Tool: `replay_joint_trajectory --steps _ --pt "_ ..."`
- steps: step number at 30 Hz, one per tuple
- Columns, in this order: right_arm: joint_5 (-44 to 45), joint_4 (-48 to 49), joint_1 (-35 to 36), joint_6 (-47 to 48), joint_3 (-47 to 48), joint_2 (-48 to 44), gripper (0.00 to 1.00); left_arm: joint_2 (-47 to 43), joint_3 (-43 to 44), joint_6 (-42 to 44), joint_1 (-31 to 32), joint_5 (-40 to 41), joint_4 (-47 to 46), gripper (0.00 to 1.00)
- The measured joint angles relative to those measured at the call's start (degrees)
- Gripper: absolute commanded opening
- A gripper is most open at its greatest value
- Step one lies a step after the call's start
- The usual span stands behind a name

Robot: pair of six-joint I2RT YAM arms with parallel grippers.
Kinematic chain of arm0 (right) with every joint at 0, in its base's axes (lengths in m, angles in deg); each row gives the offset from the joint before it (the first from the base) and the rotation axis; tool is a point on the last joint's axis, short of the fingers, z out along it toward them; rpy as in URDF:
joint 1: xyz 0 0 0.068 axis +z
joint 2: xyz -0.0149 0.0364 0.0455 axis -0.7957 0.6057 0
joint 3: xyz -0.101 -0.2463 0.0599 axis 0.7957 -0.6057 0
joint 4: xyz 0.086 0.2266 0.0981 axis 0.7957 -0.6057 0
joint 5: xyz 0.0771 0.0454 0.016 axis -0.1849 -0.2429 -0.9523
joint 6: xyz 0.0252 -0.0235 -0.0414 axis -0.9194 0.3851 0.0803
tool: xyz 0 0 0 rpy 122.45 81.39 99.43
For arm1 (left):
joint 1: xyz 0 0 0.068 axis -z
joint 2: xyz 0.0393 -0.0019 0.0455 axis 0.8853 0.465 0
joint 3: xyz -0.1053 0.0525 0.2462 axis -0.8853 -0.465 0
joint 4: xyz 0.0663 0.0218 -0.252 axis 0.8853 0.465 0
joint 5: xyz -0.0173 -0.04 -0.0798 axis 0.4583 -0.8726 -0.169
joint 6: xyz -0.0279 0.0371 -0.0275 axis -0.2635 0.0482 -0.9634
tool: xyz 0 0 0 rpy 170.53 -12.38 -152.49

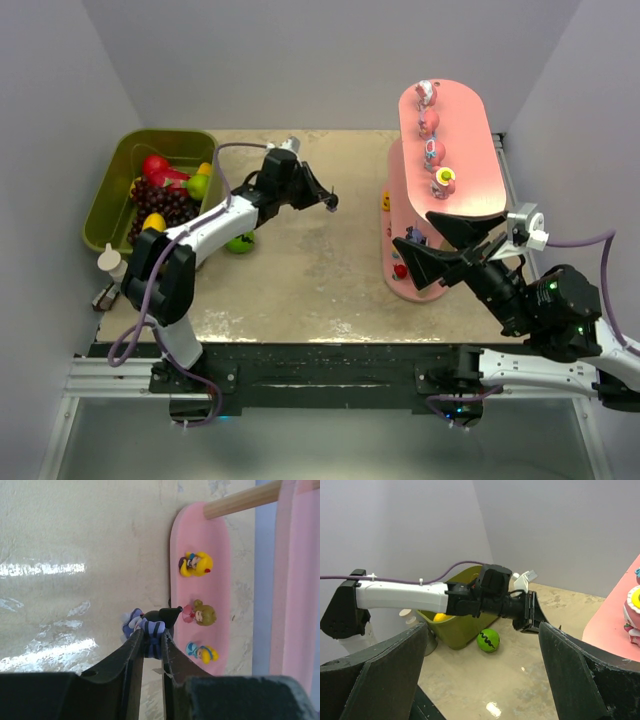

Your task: Place and organize the plastic toys onto the shelf

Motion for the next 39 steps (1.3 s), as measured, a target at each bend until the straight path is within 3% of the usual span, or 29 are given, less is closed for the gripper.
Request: replay_joint_trajectory --steps 17,39 --pt "0.9 0.1 0.0 -0.1 -1.4 -0.4 0.95 2.0 23.4 3.3 8.4 5.8 13.2 0.0" --pt "1.7 -0.7 0.0 -0.5 -2.1 -2.8 0.95 12.4 34.6 0.7 14.4 11.1 16.6 0.0"
